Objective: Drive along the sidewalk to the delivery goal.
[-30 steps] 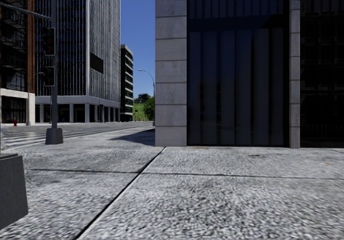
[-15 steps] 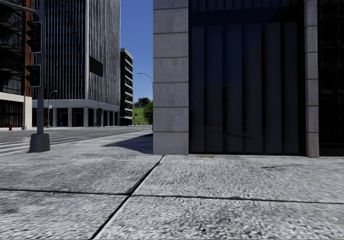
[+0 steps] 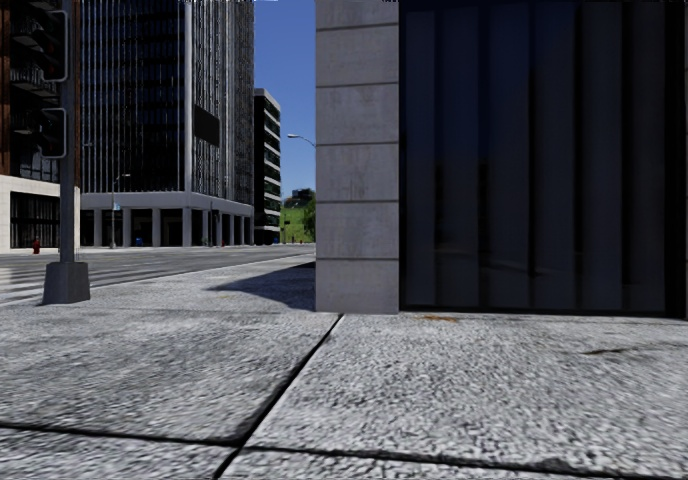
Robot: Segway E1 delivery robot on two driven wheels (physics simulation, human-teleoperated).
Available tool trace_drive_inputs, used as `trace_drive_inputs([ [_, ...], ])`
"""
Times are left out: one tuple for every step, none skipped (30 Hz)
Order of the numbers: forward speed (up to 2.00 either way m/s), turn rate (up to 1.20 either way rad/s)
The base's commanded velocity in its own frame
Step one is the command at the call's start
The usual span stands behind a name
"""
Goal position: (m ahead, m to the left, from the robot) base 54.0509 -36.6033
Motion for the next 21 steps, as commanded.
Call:
trace_drive_inputs([
  [1.35,0.56],
  [1.35,0.53],
  [1.35,0.53],
  [1.35,0.53],
  [1.35,0.53],
  [1.35,0.51],
  [1.35,0.49],
  [1.35,0.49],
  [1.35,0.49],
  [1.35,0.48],
  [1.35,0.48],
  [2.00,0.48],
  [2.00,0.47],
  [2.00,0.42],
  [2.00,0.40],
  [2.00,0.39],
  [2.00,0.39],
  [2.00,0.39],
  [2.00,0.39],
  [2.00,0.39],
  [2.00,0.37],
])
